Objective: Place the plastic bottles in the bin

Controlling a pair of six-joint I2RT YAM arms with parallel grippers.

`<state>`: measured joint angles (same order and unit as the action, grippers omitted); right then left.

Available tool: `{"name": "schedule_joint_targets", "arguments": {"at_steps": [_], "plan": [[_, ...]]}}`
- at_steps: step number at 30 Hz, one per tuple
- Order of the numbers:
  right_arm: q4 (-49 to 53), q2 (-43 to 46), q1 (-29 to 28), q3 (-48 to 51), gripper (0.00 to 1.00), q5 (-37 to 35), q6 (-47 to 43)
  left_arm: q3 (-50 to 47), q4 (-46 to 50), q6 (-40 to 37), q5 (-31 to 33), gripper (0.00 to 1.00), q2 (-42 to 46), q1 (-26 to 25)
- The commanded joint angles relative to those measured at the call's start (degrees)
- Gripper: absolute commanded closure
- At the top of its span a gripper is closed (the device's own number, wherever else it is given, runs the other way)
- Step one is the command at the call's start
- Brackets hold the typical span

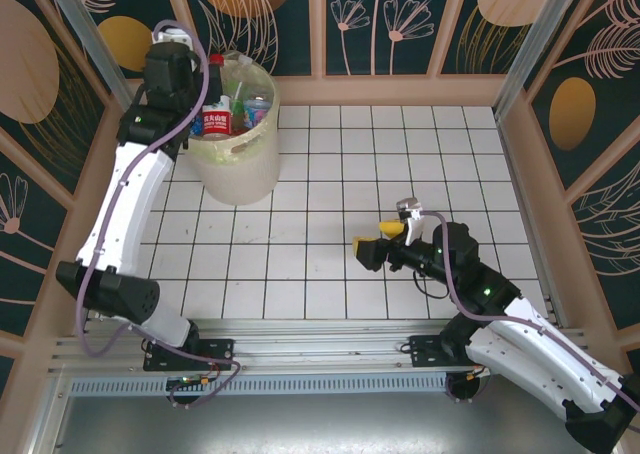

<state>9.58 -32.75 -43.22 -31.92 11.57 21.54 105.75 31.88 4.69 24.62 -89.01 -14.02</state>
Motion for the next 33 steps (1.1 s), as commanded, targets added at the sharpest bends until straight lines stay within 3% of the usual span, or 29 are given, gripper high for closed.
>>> {"name": "schedule_joint_targets", "arguments": {"at_steps": [1, 16, 25, 33], "plan": [[-2.82, -0.16, -0.1, 0.8, 0.03, 0.45, 0.61, -2.22, -0.34, -0.56, 3.8, 0.08, 1.34, 0.62], [-1.84, 0.73, -0.08, 0.52, 0.03, 0.29, 1.05, -0.56, 1.34, 3.06, -4.95, 0.05, -5.56, 6.84], [-1.89, 0.32, -0.09, 0.57, 0.03, 0.03, 1.05, -1.08, -0.4, 4.97, -12.19, 0.16, -8.66, 6.88], [-1.93, 0.29, -0.11, 0.63, 0.03, -0.06, 1.04, -1.17, 0.07, 5.24, -10.76, 0.16, -7.94, 6.91]]}}
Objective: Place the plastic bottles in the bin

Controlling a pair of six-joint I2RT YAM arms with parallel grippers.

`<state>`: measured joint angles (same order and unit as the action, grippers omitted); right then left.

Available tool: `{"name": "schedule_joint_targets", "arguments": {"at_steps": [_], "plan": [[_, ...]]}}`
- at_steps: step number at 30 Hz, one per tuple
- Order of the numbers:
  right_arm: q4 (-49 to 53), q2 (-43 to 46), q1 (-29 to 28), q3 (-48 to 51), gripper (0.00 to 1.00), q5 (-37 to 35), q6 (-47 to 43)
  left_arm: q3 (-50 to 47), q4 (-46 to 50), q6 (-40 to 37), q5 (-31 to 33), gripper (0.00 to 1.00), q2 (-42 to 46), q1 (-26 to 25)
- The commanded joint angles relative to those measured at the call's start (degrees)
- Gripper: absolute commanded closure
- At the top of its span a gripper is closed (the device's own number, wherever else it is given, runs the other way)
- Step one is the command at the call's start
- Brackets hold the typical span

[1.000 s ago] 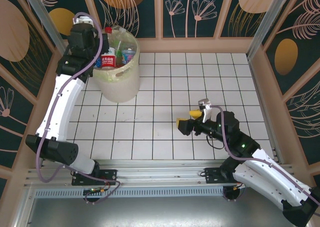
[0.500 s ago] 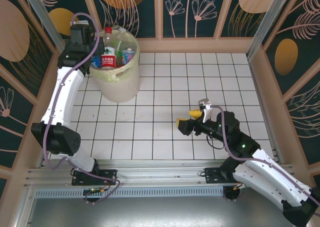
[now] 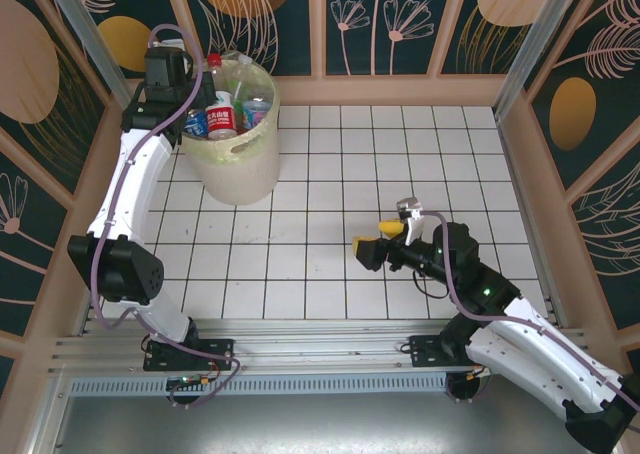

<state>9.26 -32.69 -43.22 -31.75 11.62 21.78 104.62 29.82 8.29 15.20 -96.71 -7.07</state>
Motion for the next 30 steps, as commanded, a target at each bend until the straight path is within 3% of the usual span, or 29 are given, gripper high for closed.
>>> {"name": "schedule_joint_targets", "arguments": {"at_steps": [1, 9, 19, 30], "plan": [[-1.76, 0.16, -0.07, 0.46, 0.03, -0.1, 0.76, 0.12, 2.16, 1.56, -0.63, 0.15, 0.34, -0.05], [-2.48, -0.73, -0.1, 0.11, 0.02, -3.63, 0.61, -3.74, -3.4, 0.34, 0.32, 0.01, 9.46, -0.05], [-3.37, -1.46, -0.11, -0.25, 0.01, -5.97, 0.89, -14.26, -11.35, 0.66, -7.57, 0.01, 22.24, -0.03], [-4.21, 2.45, -0.01, 1.77, 0.01, -27.09, -1.28, -40.33, -19.77, 8.12, -17.19, 0.01, 42.21, -0.1]]}}
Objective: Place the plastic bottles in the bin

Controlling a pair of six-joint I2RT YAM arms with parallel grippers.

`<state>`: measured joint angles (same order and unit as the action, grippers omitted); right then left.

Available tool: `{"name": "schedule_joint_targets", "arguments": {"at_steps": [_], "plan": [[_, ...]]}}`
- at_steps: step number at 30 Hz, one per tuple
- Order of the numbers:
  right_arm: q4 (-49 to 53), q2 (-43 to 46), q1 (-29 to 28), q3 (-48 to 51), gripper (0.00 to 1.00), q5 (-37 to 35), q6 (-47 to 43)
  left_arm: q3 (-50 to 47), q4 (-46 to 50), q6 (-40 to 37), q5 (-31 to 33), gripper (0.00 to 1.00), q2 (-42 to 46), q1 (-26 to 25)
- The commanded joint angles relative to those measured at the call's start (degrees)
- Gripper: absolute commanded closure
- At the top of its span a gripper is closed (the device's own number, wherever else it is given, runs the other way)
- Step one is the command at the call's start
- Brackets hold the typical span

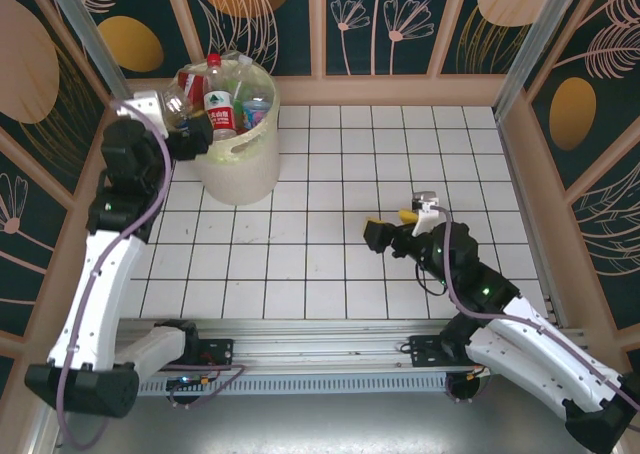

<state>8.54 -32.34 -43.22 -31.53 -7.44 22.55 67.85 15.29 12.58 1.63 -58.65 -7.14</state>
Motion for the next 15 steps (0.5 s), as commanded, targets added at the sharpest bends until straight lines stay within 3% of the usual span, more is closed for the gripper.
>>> {"name": "schedule_joint_targets", "arguments": {"at_steps": [1, 5, 9, 15], "plan": [[-5.14, 3.32, 0.01, 3.27, 0.01, -8.7, -2.91, -5.63, -5.5, 4.86, -4.52, 0.02, 6.0, -0.06], [-11.28, 8.71, 0.15, 9.89, 0.02, -10.69, -5.93, -13.67, -7.14, 8.77, -6.95, 0.01, 12.17, -0.02], [-11.69, 10.8, 0.31, 12.08, 0.02, -17.21, -6.04, -22.77, -11.48, 12.52, -7.67, 0.01, 17.61, 0.0], [-18.44, 10.46, 0.97, 17.23, 0.02, -23.68, -9.27, -33.29, -15.71, 17.97, -4.25, 0.01, 17.04, -0.05]]}}
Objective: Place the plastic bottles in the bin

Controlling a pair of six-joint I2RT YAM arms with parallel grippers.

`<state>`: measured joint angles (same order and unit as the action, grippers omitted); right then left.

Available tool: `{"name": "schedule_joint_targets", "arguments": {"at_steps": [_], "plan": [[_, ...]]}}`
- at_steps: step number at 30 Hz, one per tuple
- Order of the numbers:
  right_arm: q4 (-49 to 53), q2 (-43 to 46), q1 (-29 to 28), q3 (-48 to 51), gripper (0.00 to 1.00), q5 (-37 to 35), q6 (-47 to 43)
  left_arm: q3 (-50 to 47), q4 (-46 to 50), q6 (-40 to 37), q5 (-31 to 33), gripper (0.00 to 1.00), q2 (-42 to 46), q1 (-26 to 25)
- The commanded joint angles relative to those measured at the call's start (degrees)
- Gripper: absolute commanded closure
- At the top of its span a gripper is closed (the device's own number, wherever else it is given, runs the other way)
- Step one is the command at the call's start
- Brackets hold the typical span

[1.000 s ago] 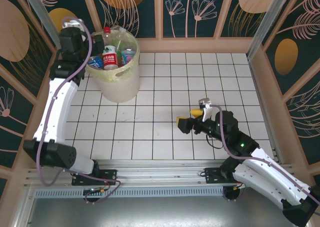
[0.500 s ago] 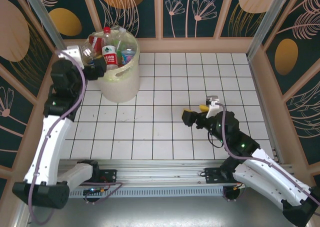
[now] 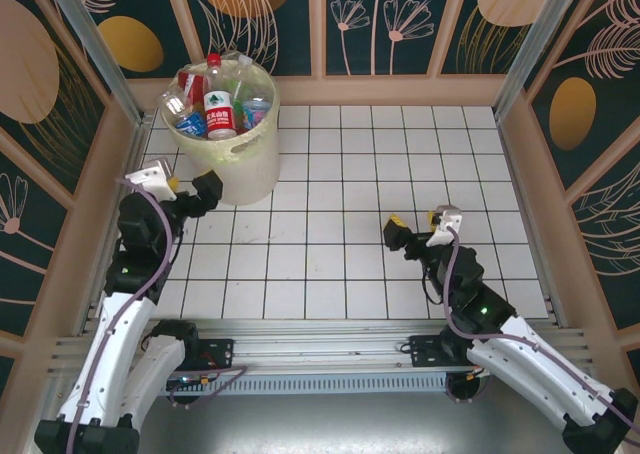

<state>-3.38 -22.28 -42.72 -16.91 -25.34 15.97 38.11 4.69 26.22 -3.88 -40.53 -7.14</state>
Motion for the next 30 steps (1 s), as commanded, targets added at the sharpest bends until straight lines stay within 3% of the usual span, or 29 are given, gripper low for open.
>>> {"name": "schedule_joint_targets", "arguments": {"at_steps": [1, 7, 12, 15, 22, 30], "plan": [[-7.78, 0.35, 0.75, 3.51, 0.01, -6.57, -2.7, -4.93, -6.09, 4.45, 2.12, 0.02, -1.87, -0.05], [-11.73, -2.76, 6.4, 5.99, 0.01, -8.25, -3.55, -14.92, -15.66, 0.63, 10.56, 0.01, -5.26, -0.07], [-16.35, -9.12, 13.97, 7.13, 0.01, -0.7, -7.22, -22.63, -26.3, -5.47, 18.26, 0.01, -5.42, -0.05], [-20.48, -13.96, 17.48, 7.3, 0.01, 0.75, -10.47, -24.35, -30.46, -11.25, 19.46, 0.01, -6.27, -0.07], [-32.82, -25.83, 25.54, 7.31, 0.01, 4.82, -16.39, -23.29, -36.02, -15.65, 22.25, 0.02, -14.35, -0.07], [-48.12, -39.14, 32.99, 9.44, 0.01, 11.03, -19.61, -26.6, -56.74, -24.25, 21.14, 0.02, -25.03, -0.04]]}}
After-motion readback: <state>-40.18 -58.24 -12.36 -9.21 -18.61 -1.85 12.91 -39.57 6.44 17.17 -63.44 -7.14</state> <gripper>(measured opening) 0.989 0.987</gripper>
